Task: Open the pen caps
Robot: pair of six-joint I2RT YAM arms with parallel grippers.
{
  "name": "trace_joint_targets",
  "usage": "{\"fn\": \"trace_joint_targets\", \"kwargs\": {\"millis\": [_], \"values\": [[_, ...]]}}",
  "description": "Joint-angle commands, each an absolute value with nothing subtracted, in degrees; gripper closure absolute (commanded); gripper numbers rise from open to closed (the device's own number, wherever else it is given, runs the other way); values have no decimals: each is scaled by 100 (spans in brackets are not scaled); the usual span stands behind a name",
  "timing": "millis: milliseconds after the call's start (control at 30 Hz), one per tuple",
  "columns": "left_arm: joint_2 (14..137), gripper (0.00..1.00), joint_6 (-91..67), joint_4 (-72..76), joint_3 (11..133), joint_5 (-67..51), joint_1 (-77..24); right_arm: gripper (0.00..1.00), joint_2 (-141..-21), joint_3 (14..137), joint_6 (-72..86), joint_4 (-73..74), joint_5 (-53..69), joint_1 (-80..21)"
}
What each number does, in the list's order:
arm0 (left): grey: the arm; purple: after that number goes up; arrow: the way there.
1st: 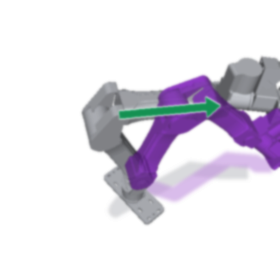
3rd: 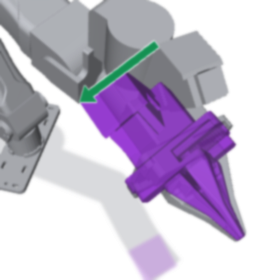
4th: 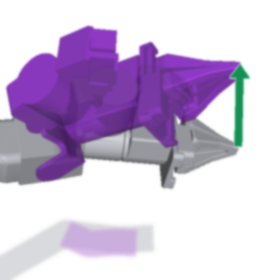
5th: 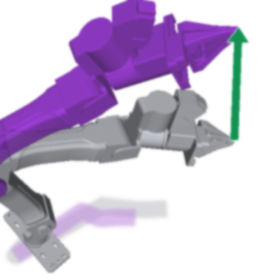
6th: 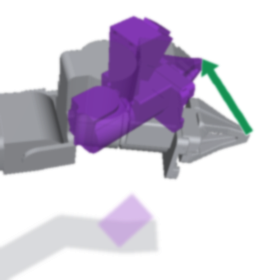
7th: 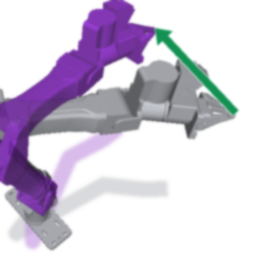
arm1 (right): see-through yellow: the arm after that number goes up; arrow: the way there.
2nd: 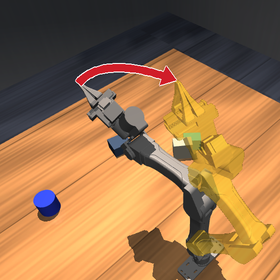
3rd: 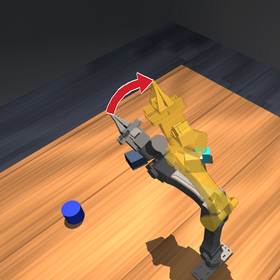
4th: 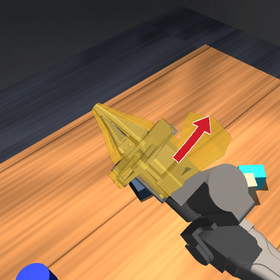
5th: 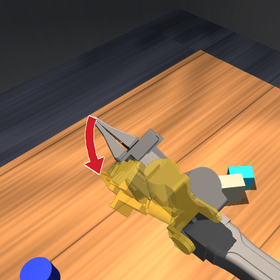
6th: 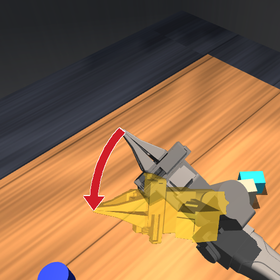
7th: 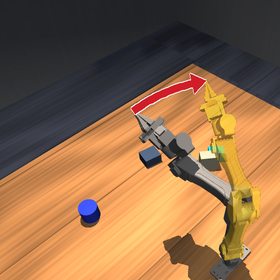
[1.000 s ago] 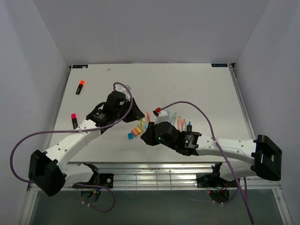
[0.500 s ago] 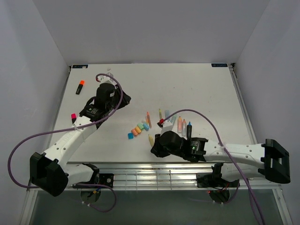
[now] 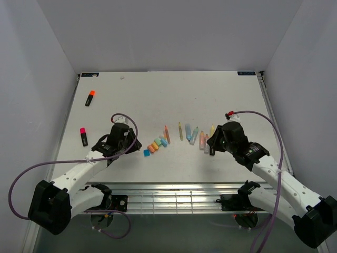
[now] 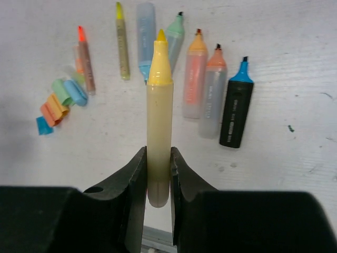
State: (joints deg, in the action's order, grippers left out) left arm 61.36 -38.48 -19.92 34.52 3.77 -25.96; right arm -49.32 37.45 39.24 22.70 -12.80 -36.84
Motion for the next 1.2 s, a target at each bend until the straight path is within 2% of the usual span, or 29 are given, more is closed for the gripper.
{"fn": "trace_joint_targets", "kwargs": {"millis": [0, 367, 567, 867, 1167], "values": [[5889, 100, -3919, -1723, 3016, 97, -2593, 92, -5123, 3578, 3332, 2443, -633, -3042], [6038, 100, -4025, -1424, 2610, -140, -2584, 92, -5431, 3006, 3015, 2049, 412, -1496], [6293, 83, -4025, -1424, 2637, -158, -2584, 91, -5783, 2874, 2892, 1740, 642, -1222], [6451, 69, -4069, -1450, 2610, -123, -2593, 86, -6230, 2848, 2813, 1451, 791, -906], [6530, 56, -4131, -1424, 2549, -106, -2584, 76, -6644, 2505, 2848, 941, 1002, -905]]}}
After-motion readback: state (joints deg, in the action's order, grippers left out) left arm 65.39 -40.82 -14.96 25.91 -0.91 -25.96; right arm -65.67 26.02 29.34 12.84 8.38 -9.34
